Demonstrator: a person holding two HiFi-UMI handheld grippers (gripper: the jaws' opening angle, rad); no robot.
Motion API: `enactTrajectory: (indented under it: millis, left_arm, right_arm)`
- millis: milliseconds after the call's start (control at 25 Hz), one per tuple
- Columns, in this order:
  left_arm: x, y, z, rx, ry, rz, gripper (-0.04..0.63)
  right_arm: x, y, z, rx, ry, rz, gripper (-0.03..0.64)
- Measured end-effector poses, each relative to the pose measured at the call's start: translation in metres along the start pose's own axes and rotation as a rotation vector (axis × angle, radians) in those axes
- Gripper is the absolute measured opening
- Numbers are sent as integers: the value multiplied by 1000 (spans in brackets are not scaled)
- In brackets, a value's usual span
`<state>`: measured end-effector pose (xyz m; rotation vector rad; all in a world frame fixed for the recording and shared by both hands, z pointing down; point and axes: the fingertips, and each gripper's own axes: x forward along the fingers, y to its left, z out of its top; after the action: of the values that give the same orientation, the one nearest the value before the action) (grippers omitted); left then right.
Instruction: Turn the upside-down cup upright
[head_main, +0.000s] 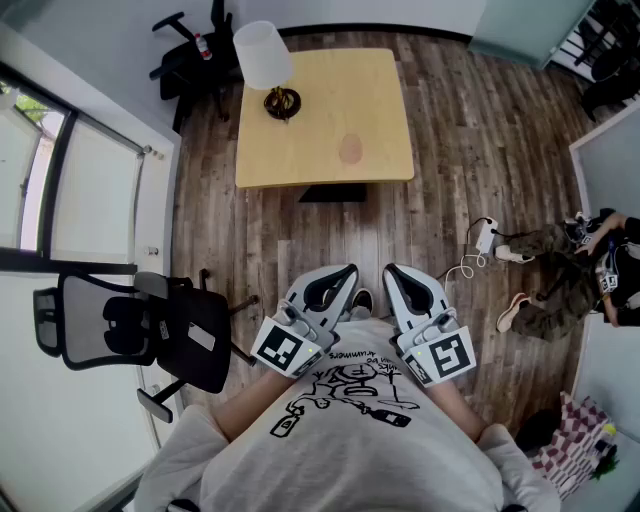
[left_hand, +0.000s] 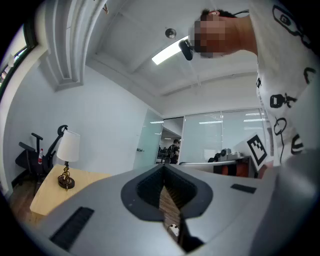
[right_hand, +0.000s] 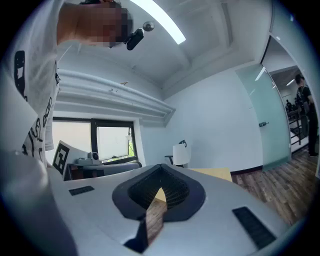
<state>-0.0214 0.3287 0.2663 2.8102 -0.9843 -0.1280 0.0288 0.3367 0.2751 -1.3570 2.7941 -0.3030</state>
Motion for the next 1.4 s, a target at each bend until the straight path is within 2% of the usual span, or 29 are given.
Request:
enactTrajectory:
  millis: [520,800,1080,1400]
  left_arm:
    - [35,-19,-14,-5,25,9,8]
    - [48,-19,-16,-4,26,3,8]
    - [67,9,-14,-3,13,11,8]
    - [90,72,-3,-7,-7,9,8]
  right_arm:
    - [-18,-39,-1,-14,7,-7,25]
    - [-8,-42,4,-33,0,15,26]
    - [15,-61,5,-38,4,8,26]
    - [78,-81,13,-65,20,19,25]
